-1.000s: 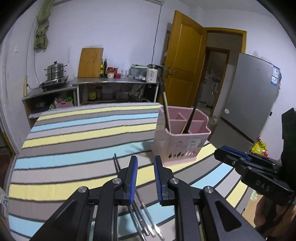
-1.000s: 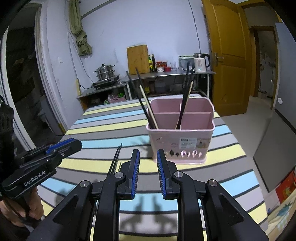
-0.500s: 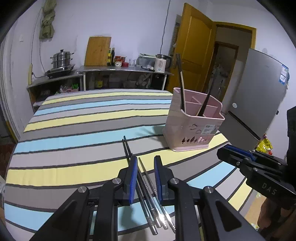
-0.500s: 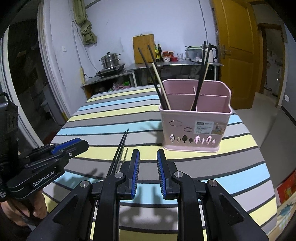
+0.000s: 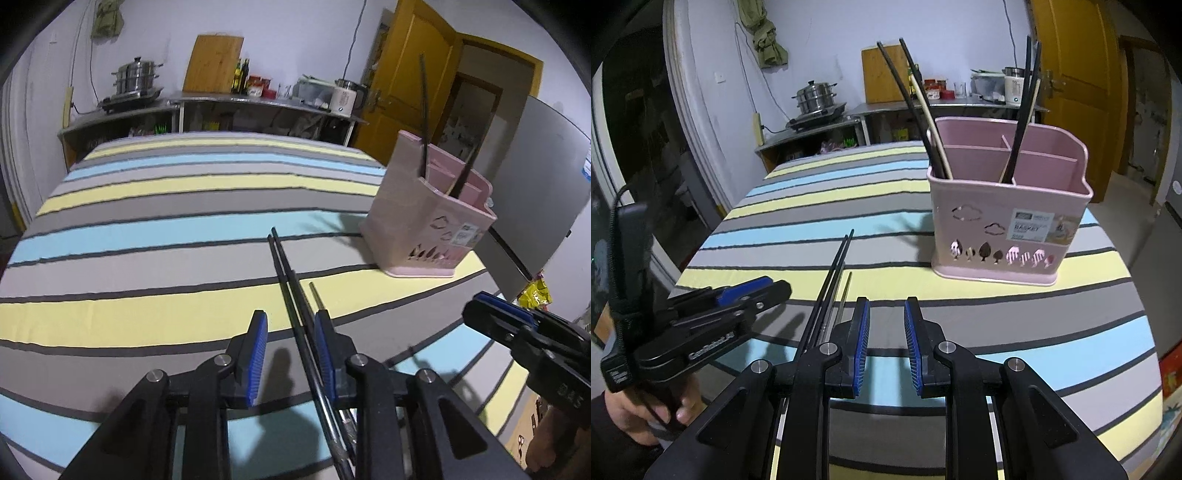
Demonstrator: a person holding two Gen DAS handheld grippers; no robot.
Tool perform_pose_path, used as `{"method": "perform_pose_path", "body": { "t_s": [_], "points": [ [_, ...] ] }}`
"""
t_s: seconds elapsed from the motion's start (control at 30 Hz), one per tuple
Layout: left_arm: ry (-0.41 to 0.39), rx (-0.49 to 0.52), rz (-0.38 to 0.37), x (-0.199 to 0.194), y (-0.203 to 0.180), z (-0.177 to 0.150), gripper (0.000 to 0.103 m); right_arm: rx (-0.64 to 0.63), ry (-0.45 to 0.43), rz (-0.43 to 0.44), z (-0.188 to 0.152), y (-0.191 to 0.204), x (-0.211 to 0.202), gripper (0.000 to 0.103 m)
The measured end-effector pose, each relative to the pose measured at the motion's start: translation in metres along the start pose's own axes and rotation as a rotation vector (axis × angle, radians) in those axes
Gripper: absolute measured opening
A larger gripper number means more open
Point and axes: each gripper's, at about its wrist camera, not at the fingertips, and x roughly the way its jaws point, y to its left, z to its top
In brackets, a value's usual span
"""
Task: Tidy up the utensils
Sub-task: 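Close the left tool on a black chopstick while the right tool grasps another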
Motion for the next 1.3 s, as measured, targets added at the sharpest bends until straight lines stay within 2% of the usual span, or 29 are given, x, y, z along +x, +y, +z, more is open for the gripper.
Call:
{"method": "perform_pose_path", "body": {
  "t_s": [0.33,0.4,0.53,0.67,0.83,1.3],
  "points": [
    [0.074,0.014,0.049,0.046,-0.002,0.003,0.026,0.009,0.027,0.014,0.0,-0.005,0.02,0.02],
    [0.066,0.028,0.063,0.048,-0.005,0.004,0.026,0.012,0.029,0.016,0.0,-0.006,0.021,0.02],
    [0.063,0.042,0.078,0.049,-0.007,0.003,0.026,0.014,0.034,0.018,0.0,-0.005,0.024,0.02],
    [0.063,0.037,0.075,0.046,-0.001,0.003,0.017,0.011,0.041,0.021,-0.001,-0.004,0.026,0.02],
    [0.064,0.022,0.077,0.04,0.01,0.001,0.011,0.007,0.05,0.028,0.0,-0.002,0.031,0.02],
    [0.077,-0.079,0.091,0.035,0.045,0.011,0.011,0.01,0.118,0.078,0.005,0.013,0.073,0.02]
  ]
}}
